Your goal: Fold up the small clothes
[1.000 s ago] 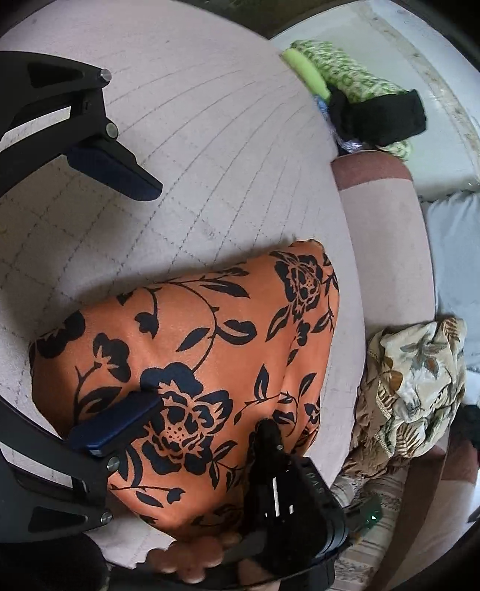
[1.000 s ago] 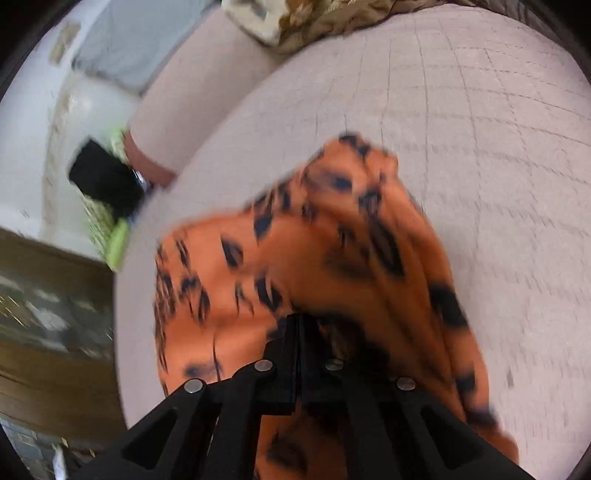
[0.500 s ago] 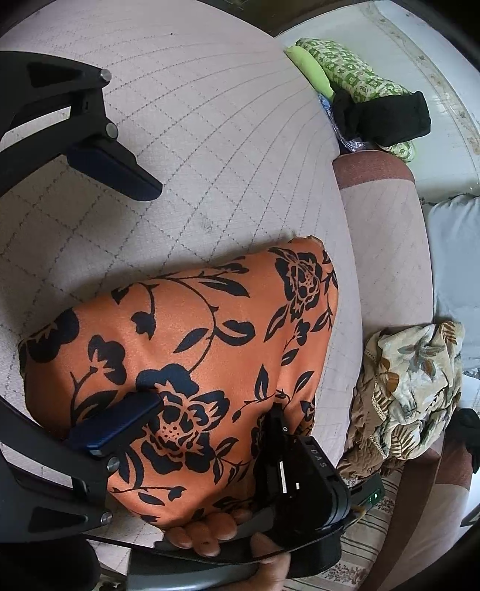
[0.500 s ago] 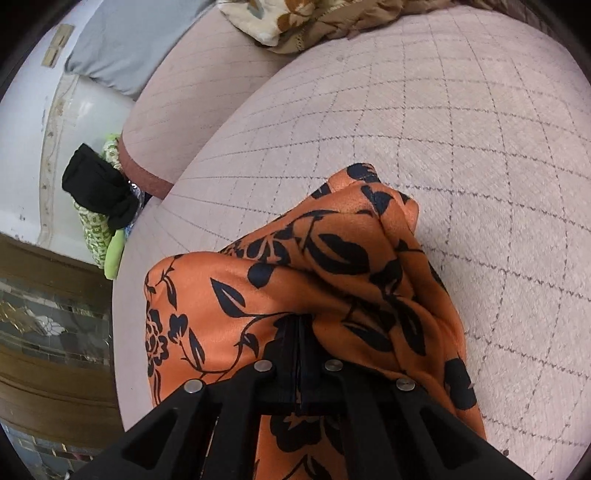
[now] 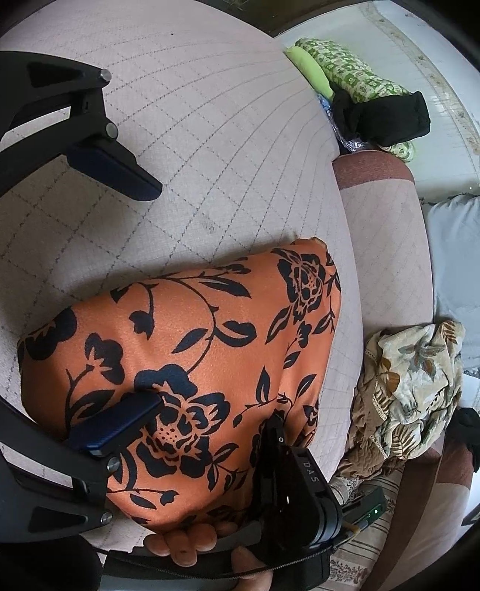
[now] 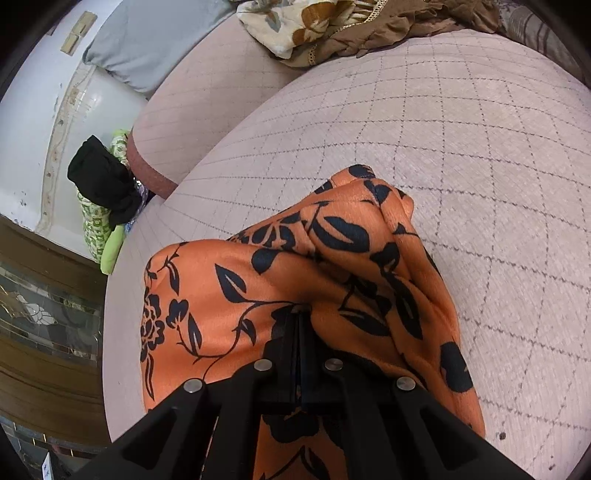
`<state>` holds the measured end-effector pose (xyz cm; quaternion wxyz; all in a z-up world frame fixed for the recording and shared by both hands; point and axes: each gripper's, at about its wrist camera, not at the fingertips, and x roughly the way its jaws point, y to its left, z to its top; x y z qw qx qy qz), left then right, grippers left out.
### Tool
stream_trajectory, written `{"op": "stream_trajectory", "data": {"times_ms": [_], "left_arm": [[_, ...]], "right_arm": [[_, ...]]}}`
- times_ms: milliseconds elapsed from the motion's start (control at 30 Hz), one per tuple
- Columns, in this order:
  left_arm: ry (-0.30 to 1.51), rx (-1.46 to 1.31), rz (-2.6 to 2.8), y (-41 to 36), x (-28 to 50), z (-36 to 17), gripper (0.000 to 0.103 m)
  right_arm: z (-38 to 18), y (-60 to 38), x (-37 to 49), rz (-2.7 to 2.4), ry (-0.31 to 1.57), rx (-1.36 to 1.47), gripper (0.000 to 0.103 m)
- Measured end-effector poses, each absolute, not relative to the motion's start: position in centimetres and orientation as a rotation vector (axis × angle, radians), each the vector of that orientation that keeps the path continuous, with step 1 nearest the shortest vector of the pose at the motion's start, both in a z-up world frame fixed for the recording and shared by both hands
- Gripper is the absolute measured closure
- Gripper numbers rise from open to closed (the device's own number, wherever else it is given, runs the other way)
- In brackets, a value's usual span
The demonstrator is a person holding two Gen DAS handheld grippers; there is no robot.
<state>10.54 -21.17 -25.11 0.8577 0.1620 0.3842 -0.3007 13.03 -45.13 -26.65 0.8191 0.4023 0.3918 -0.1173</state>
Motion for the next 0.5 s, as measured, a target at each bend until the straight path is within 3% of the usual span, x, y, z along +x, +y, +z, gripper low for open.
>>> {"op": "stream_trajectory", "data": {"times_ms": [500], "left_arm": [[0.8, 0.329, -0.635, -20.3, 10.3, -25.3, 0.0]], "right_arm": [[-24.5, -42.2, 7.0, -0.234, 0.841, 0.838, 0.102]]}}
